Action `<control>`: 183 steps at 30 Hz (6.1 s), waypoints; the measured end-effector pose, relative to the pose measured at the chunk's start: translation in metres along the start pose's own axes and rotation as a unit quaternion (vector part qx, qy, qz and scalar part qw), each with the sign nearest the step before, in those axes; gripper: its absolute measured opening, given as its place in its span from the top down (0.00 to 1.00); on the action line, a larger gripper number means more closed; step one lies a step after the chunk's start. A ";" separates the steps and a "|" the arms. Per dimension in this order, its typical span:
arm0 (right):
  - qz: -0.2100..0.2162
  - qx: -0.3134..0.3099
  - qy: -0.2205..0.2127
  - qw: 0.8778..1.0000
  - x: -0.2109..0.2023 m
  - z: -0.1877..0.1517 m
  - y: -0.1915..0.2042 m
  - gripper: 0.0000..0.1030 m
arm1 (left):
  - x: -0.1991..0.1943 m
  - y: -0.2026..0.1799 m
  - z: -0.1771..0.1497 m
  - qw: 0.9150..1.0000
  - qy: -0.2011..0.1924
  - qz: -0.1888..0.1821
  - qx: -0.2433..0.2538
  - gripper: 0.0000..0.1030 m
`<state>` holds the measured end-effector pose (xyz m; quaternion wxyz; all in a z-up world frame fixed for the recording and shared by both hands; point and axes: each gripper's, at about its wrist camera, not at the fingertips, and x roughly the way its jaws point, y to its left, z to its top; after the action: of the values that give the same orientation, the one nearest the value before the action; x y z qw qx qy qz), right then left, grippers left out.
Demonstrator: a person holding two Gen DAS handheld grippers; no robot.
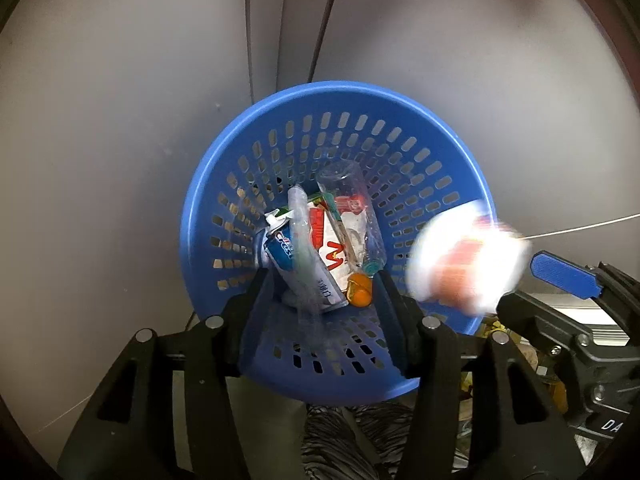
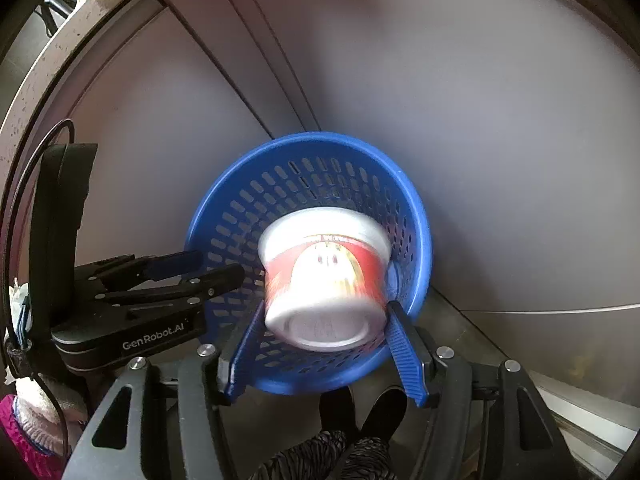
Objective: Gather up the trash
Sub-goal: 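Open the left tool over the basket while the right tool releases the cup, then raise both tools back up over the striped cloth, then grasp the brown shell with the left tool while the right tool grasps the white plastic bag, then lift the shell and bag and carry both down over the blue basket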
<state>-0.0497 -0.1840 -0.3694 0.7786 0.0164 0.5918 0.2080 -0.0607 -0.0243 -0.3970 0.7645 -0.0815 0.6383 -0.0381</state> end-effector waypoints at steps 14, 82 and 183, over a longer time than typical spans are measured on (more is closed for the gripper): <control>-0.002 0.007 -0.010 1.000 -0.027 0.007 0.002 0.35 | -0.024 0.006 0.001 1.000 -0.010 0.003 -0.001 0.49; 0.041 -0.097 -0.174 0.979 -0.266 0.333 -0.043 0.08 | -0.247 -0.041 0.244 0.979 -0.190 -0.017 -0.064 0.41; 0.075 -0.075 -0.118 0.987 -0.223 0.314 0.013 0.99 | -0.273 -0.014 0.195 0.976 -0.216 -0.013 -0.005 0.81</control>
<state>0.1907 -0.1797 -0.0682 0.8242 0.0267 0.4754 0.3065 0.0821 0.0214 -0.0968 0.8834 -0.1004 0.4571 -0.0261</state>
